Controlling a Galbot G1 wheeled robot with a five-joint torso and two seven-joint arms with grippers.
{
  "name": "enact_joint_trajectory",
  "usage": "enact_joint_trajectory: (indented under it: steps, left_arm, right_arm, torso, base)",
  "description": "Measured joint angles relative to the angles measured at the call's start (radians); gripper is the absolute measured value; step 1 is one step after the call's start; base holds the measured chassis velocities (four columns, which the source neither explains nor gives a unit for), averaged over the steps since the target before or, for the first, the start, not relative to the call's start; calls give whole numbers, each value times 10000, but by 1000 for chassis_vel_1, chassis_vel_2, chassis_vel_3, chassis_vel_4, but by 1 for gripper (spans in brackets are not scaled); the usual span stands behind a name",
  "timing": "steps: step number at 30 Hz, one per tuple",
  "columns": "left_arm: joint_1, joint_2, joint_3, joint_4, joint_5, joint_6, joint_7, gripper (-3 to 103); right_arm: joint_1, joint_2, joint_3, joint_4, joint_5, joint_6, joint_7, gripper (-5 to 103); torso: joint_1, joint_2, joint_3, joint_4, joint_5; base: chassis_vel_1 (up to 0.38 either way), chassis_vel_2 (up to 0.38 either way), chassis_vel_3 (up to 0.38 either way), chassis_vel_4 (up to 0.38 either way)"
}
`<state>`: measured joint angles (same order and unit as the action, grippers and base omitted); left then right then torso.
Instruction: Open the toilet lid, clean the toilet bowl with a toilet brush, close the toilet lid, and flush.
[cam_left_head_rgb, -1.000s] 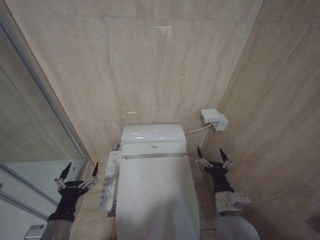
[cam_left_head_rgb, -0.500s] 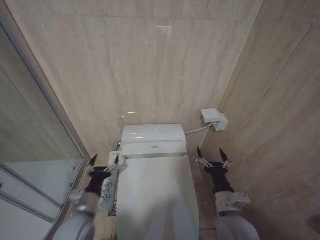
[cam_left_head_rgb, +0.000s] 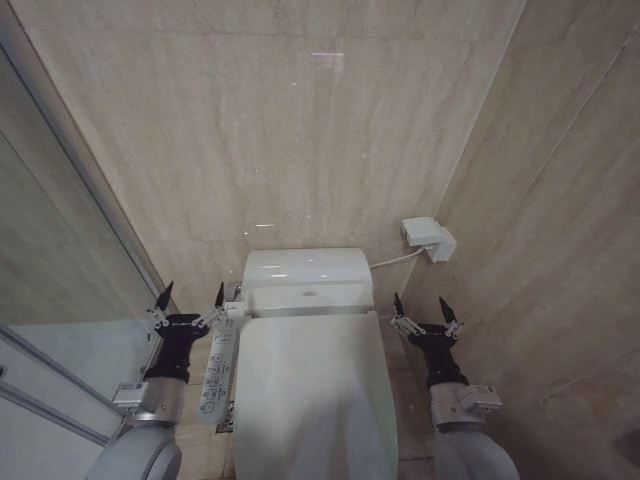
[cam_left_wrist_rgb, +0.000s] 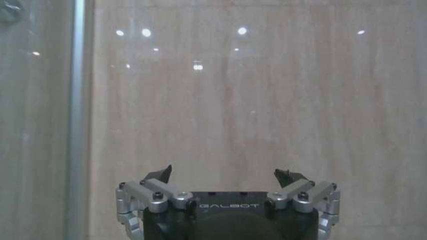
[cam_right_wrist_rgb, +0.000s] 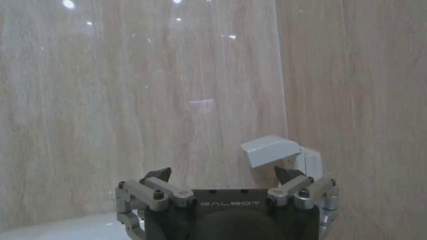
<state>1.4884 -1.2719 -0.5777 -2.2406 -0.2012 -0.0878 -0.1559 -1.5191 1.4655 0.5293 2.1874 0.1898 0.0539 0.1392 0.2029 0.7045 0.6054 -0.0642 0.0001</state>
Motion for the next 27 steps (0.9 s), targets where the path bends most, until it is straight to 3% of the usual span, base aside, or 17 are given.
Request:
enact_joint_trajectory:
  steps: [8,15,27]
  left_arm:
    - [349,225,-1229,1025,-483,-814,-148,100]
    - [399,188,-1124,538,-812,-627,-96,100]
    - [550,-76,-627,307,-551,-795,88,100]
  right_arm:
    - [0,0,0,0,1,0,0,100]
    - [0,0,0,0,0,0,-1,100]
    - [-1,0,0,0,0,0,-1,100]
  torso:
    - [0,0,0,3,-3]
    - [0,0,0,0,0]
    - [-2,2,-1,1,0]
  base:
    - [0,0,0,0]
    - [0,0,0,0]
    - [-8,5,9,-7]
